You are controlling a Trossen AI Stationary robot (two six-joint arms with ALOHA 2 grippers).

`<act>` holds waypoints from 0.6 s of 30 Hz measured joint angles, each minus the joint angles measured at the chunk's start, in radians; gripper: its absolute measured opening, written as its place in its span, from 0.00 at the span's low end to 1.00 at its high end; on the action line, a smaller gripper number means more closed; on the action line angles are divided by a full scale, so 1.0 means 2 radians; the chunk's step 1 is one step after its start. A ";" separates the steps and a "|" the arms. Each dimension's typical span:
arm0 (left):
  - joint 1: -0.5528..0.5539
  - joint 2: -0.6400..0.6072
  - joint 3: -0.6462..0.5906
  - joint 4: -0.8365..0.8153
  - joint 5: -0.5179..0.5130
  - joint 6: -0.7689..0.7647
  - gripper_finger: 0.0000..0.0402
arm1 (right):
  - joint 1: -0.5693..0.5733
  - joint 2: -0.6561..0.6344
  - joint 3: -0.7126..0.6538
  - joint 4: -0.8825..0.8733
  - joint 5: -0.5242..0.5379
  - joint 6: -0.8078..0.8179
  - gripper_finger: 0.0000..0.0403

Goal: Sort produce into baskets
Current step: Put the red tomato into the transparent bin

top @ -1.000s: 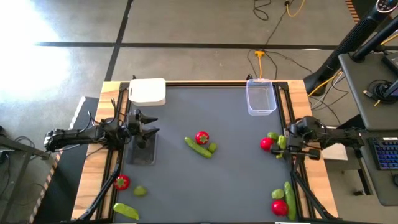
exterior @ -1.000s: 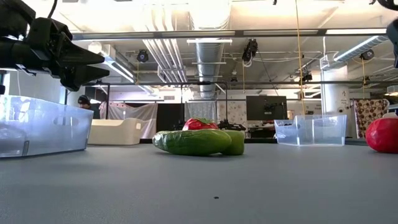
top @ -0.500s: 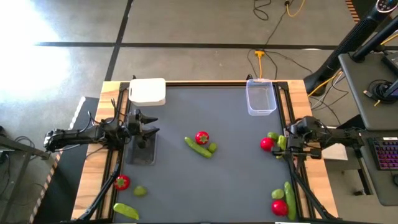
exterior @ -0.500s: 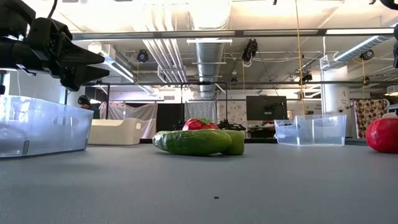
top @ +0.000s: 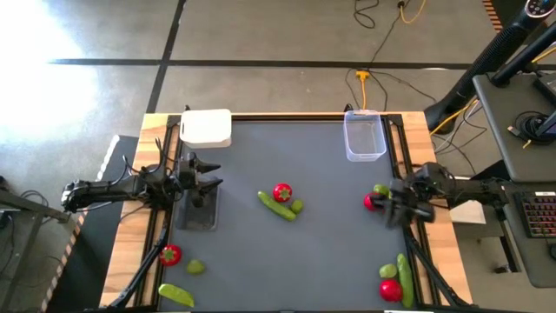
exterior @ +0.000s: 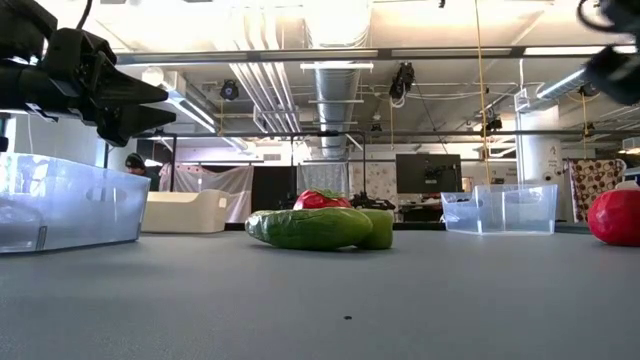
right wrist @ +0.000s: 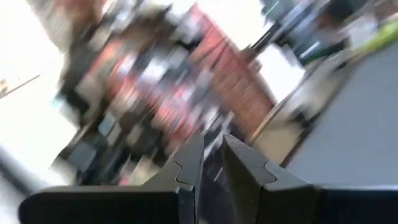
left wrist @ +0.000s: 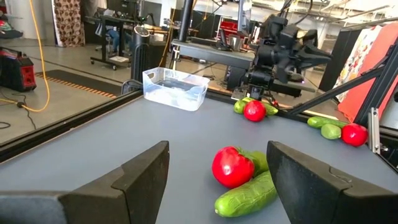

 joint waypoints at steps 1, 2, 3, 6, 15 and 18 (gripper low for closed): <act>0.000 0.000 0.000 0.000 0.000 0.000 0.63 | 0.000 0.000 0.000 0.000 0.050 0.001 0.13; 0.000 0.000 0.000 0.000 0.000 0.000 0.63 | 0.000 0.000 0.000 0.001 0.105 0.004 0.13; 0.000 0.000 0.000 0.000 0.000 0.000 0.63 | 0.000 0.000 0.000 0.003 0.164 0.013 0.13; 0.000 0.000 0.000 0.000 0.000 0.000 0.63 | 0.000 0.000 0.000 0.004 0.353 0.042 0.13; 0.000 0.000 0.000 0.000 0.000 0.000 0.63 | 0.000 0.000 0.000 0.004 0.647 0.211 0.13; 0.000 0.000 0.000 0.000 0.000 0.000 0.63 | 0.000 0.000 0.000 0.004 0.691 0.208 0.13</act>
